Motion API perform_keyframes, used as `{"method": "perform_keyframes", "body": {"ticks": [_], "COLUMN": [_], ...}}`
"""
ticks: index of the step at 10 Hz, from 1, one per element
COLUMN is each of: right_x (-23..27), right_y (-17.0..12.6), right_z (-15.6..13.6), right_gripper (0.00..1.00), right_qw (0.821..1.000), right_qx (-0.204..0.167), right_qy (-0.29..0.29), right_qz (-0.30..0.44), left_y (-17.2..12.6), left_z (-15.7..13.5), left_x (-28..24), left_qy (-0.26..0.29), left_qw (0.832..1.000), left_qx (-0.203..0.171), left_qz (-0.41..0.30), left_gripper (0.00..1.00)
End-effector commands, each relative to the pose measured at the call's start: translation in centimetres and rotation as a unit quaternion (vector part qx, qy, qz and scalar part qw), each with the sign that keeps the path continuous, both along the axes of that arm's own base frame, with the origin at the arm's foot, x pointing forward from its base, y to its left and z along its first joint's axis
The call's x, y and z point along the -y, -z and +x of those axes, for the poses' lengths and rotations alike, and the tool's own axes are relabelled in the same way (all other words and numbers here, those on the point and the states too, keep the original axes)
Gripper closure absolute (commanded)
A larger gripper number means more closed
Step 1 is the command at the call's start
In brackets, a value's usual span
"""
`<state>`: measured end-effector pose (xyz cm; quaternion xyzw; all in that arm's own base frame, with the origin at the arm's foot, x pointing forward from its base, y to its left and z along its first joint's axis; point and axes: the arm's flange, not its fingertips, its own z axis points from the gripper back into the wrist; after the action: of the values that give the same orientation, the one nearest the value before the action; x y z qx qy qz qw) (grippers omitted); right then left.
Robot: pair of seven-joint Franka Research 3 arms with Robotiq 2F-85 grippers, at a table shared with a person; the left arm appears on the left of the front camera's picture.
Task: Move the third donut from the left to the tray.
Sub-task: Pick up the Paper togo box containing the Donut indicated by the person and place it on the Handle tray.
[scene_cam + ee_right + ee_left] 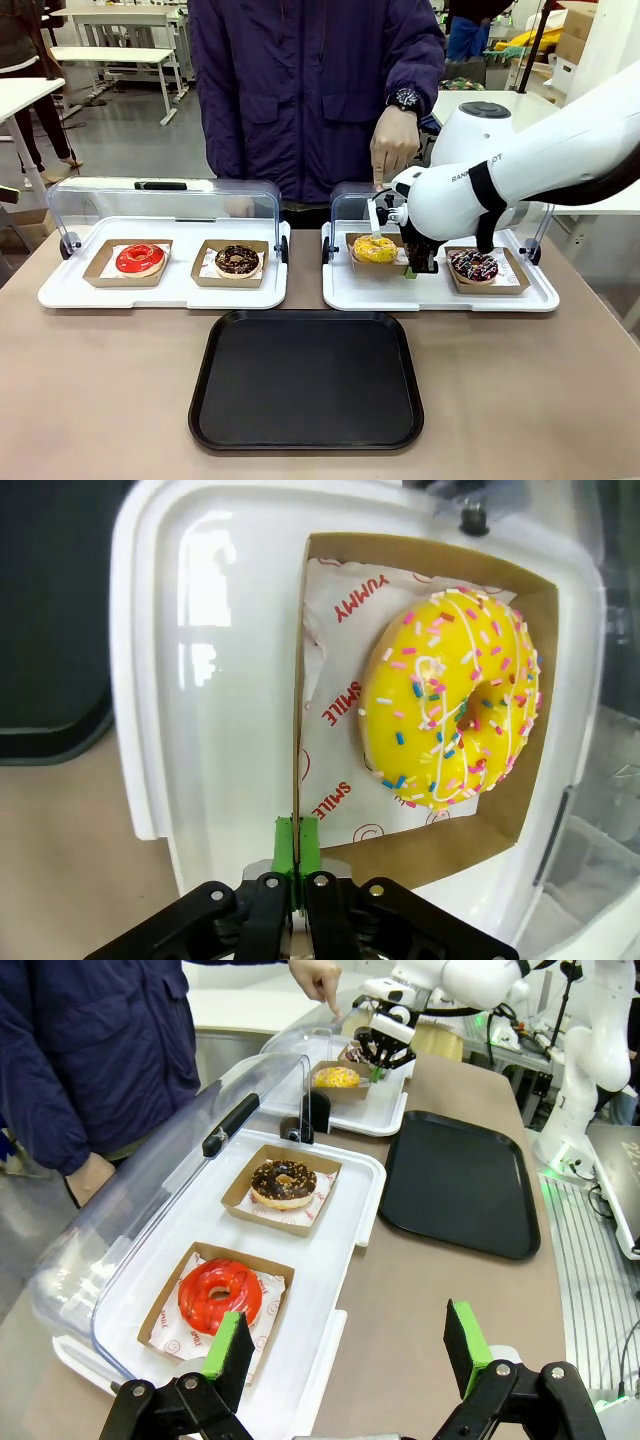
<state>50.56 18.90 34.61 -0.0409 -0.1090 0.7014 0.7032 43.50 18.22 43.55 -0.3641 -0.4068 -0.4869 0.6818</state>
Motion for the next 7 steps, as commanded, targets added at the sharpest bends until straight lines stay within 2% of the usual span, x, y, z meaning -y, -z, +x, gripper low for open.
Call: {"method": "perform_keyframes", "body": {"ticks": [1, 4, 7], "right_x": [-0.2, -0.9, -2.5], "right_y": [-0.9, -2.7, -4.0], "right_z": [-2.6, -6.1, -10.2], "right_gripper": [0.98, 0.98, 0.98], "right_qw": [0.999, 0.999, 0.999], "right_qx": [0.032, 0.049, 0.047], "right_qy": [0.006, 0.013, 0.019], "right_qz": [-0.012, -0.019, -0.011], "left_y": [-0.2, -0.2, -0.2], "left_z": [-0.1, -0.1, -0.1], "left_x": [0.1, 0.1, 0.1], "left_qy": [0.002, 0.002, 0.002], "left_qw": [1.000, 1.000, 1.000], "left_qx": [0.004, 0.004, 0.004], "left_qz": [0.000, 0.000, 0.000], "left_gripper": [0.00, 0.00, 0.00]}}
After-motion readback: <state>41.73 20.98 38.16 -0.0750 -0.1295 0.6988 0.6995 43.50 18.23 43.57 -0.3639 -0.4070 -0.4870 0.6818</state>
